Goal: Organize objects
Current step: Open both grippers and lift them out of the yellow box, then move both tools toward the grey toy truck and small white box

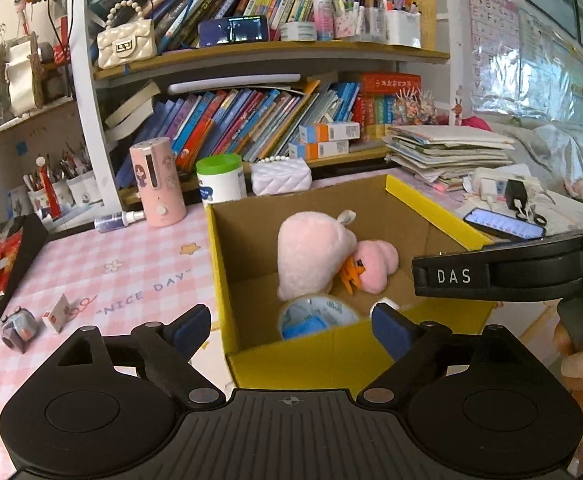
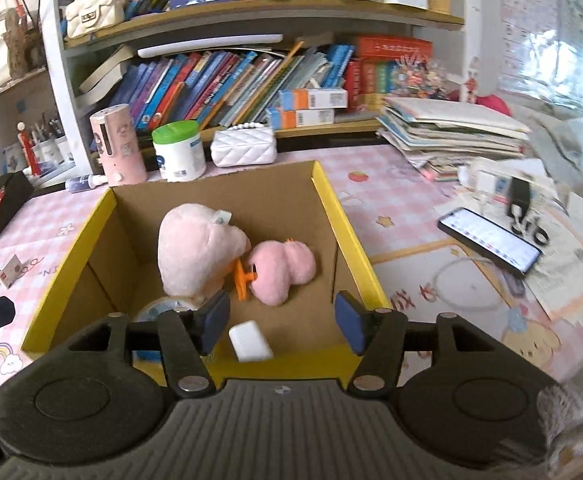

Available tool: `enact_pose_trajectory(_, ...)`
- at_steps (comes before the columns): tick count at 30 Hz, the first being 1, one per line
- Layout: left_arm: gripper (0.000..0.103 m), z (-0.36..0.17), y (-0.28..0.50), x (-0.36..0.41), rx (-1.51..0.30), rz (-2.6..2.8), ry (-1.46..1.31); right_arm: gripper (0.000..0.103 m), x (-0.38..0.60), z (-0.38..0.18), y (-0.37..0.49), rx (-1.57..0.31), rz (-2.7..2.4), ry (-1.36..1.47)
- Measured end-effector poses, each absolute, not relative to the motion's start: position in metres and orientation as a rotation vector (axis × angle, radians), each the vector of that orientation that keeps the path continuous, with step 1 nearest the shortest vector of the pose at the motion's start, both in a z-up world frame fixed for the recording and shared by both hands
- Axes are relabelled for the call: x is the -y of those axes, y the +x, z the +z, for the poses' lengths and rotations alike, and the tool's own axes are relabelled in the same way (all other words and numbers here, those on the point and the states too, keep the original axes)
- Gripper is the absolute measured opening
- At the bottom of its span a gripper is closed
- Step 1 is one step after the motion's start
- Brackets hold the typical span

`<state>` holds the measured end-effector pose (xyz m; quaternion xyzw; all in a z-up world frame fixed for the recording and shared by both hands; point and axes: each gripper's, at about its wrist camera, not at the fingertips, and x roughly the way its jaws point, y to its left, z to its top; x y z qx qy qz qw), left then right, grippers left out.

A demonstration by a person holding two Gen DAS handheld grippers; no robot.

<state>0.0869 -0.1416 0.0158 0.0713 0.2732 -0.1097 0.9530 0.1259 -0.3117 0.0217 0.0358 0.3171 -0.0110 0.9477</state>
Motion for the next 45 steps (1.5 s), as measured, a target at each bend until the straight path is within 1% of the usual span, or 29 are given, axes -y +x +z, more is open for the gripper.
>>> enact_pose_trajectory(1, 0.091, 0.015, 0.083, 0.139, -0.558, -0.226, 0.147, 0.061, 0.308, 0.023, 0.120, -0.627, -0.029, 0.058)
enact_pose_trajectory(3, 0.091, 0.014, 0.078, 0.135, -0.562, -0.229, 0.149, 0.072, 0.300, 0.024, 0.110, -0.617, -0.042, 0.043)
enact_pose_trajectory(7, 0.091, 0.011, 0.065, 0.122, -0.575, -0.230, 0.147, 0.075, 0.286, 0.022, 0.095, -0.635, -0.041, 0.053)
enact_pose_trajectory(9, 0.094, 0.008, 0.059, 0.116, -0.587, -0.228, 0.146, 0.081, 0.278, 0.019, 0.087, -0.647, -0.047, 0.047)
enact_pose_trajectory(12, 0.095, 0.003, 0.051, 0.104, -0.618, -0.223, 0.143, 0.088, 0.266, 0.014, 0.078, -0.674, -0.050, 0.048)
enact_pose_trajectory(16, 0.095, -0.004, 0.041, 0.088, -0.664, -0.213, 0.140, 0.090, 0.250, 0.007, 0.067, -0.711, -0.052, 0.047)
enact_pose_trajectory(17, 0.095, -0.005, 0.039, 0.083, -0.672, -0.210, 0.136, 0.093, 0.246, 0.006, 0.065, -0.719, -0.052, 0.047)
enact_pose_trajectory(32, 0.095, -0.010, 0.003, 0.023, -0.718, -0.147, 0.105, 0.098, 0.181, -0.007, 0.032, -0.793, 0.009, 0.023)
enact_pose_trajectory(45, 0.095, -0.009, -0.029, -0.032, -0.724, -0.065, 0.077, 0.100, 0.126, -0.007, 0.010, -0.805, 0.085, 0.000)
